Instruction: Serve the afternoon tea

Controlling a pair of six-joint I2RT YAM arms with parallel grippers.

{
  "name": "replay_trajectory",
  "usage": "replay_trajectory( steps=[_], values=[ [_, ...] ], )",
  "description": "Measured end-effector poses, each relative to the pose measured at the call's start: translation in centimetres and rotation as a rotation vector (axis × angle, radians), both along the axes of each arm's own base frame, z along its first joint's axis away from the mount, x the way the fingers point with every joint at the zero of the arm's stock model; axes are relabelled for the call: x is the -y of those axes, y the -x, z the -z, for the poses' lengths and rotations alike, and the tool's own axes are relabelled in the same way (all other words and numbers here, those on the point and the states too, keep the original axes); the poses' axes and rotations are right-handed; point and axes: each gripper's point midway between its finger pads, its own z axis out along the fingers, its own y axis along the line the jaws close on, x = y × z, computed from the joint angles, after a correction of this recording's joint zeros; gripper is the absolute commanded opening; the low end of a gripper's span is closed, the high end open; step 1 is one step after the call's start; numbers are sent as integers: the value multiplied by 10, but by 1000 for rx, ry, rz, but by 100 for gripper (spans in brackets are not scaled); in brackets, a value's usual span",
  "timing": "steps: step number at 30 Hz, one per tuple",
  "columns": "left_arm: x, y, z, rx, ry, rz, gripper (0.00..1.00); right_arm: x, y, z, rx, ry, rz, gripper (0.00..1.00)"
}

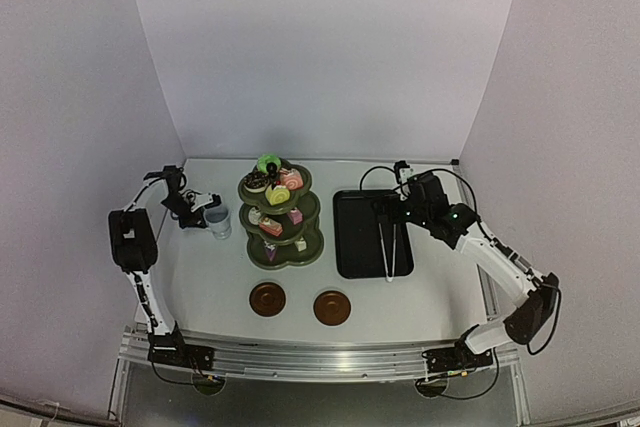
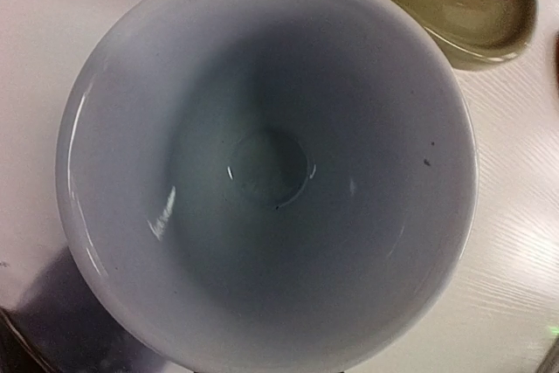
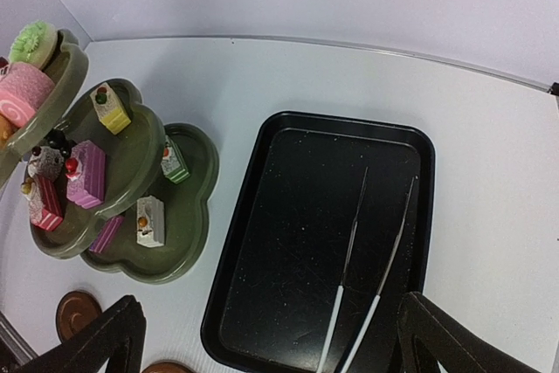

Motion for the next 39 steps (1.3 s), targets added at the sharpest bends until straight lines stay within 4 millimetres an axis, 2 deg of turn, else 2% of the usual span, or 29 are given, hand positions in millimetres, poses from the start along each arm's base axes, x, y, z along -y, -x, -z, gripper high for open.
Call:
replay_trajectory(
  steps=[4, 6, 9, 11, 13, 15, 17, 19, 22, 26, 31, 35, 39],
  values=[
    [0, 50, -26, -12, -1, 16, 0, 3, 4, -10, 20, -18, 3, 98],
    [7, 81, -44, 3, -1, 41, 0, 5, 7, -15, 29, -30, 6, 98],
    [26, 129, -64, 25, -1, 98, 0, 8, 13, -18, 35, -46, 11, 98],
    [49, 161, -72, 45, 4, 164, 0, 10, 17, -18, 32, -56, 14, 98],
    [78, 197, -74, 48, 29, 251, 0, 13, 21, -17, 27, -68, 19, 98],
    [98, 229, -71, 45, 48, 322, 0, 15, 26, -16, 22, -82, 22, 98],
    [111, 254, -66, 40, 56, 370, 0, 18, 32, -17, 19, -97, 26, 98],
    [118, 270, -60, 38, 51, 395, 0, 21, 37, -19, 23, -113, 32, 98],
    [133, 271, -51, 46, 32, 406, 0, 27, 45, -22, 29, -138, 43, 98],
    [153, 257, -34, 19, 25, 383, 0, 34, 55, -28, 43, -172, 56, 98],
    [167, 241, -15, 7, 0, 363, 0, 39, 63, -35, 58, -202, 65, 98],
    [191, 243, -18, 46, -2, 412, 0, 40, 64, -31, 51, -201, 69, 98],
    [236, 245, -30, 82, 41, 459, 0, 40, 65, -27, 42, -194, 71, 98]
  ],
)
